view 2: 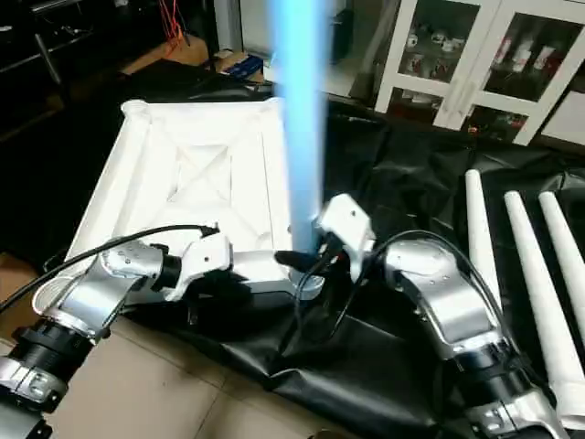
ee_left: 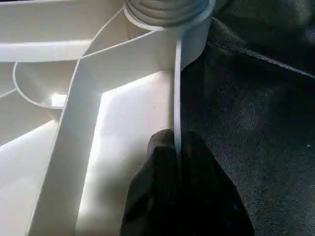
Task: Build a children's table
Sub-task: Insert table leg to table base
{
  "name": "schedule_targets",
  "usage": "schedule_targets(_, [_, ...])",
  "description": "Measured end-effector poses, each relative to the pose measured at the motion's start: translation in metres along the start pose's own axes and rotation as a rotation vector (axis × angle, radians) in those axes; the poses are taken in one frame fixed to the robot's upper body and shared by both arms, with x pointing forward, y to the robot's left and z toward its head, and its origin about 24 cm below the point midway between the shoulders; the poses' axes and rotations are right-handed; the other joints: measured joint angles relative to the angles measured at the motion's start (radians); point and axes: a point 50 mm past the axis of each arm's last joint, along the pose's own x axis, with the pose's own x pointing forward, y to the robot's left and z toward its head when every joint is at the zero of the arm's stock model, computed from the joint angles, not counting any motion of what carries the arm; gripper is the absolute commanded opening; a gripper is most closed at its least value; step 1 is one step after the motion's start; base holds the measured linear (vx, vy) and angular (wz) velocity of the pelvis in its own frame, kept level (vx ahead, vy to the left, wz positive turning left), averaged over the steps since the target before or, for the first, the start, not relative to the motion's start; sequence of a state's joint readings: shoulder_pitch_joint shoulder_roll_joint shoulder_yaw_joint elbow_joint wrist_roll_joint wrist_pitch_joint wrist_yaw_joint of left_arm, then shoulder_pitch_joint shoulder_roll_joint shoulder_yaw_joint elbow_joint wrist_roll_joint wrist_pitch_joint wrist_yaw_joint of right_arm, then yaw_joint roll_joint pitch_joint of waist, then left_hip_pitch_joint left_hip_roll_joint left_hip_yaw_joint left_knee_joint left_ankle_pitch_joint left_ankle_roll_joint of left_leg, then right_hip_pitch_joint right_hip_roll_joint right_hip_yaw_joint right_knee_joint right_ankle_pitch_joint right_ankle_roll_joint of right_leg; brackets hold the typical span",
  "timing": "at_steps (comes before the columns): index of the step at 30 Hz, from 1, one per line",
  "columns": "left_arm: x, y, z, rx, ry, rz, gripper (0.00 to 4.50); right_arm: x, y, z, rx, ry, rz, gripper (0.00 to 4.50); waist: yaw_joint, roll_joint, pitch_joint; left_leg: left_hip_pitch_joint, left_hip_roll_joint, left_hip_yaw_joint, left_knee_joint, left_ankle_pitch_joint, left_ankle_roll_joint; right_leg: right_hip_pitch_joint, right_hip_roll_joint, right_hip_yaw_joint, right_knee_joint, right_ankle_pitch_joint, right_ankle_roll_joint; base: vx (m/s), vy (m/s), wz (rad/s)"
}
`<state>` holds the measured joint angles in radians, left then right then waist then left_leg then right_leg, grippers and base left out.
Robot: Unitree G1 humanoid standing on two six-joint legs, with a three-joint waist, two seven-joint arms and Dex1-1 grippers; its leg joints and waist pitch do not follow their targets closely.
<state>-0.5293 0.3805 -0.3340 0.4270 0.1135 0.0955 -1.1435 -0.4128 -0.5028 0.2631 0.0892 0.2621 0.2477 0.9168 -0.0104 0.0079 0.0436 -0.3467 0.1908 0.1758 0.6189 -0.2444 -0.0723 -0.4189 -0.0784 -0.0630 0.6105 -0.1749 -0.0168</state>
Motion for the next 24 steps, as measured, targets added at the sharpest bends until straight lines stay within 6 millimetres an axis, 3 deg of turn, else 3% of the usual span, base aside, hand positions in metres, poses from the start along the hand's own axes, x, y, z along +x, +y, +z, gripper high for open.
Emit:
schedule_targets(12, [-0.002,0.0,-0.003,-0.007,0.006,0.006,0.01,0.009,-0.01,-0.004,0.143,-0.073,-0.032,1.88,-0.01,-0.003,-0.002,0.001,0.0,0.0,0.002,0.0,0.0,0.001,0.0,0.0,0.001,0.001,-0.001,0.0,0.0,0.0])
schedule_targets(20, [-0.001,-0.001,-0.002,-0.007,0.007,0.004,0.01,0.001,-0.009,-0.013,0.212,-0.112,-0.065,1.88,-0.008,-0.005,-0.005,0.001,0.0,0.0,0.002,0.0,0.0,0.001,0.0,0.0,0.001,0.001,-0.001,0.0,0.0,0.0])
schedule_targets(24, [0.001,-0.004,-0.003,-0.007,0.009,-0.006,0.01,-0.005,-0.005,-0.019,0.23,-0.124,-0.08,1.88,-0.005,-0.007,-0.013,0.001,0.0,0.0,0.002,-0.001,0.002,0.001,0.0,0.0,0.001,0.0,-0.002,0.0,0.0,0.0])
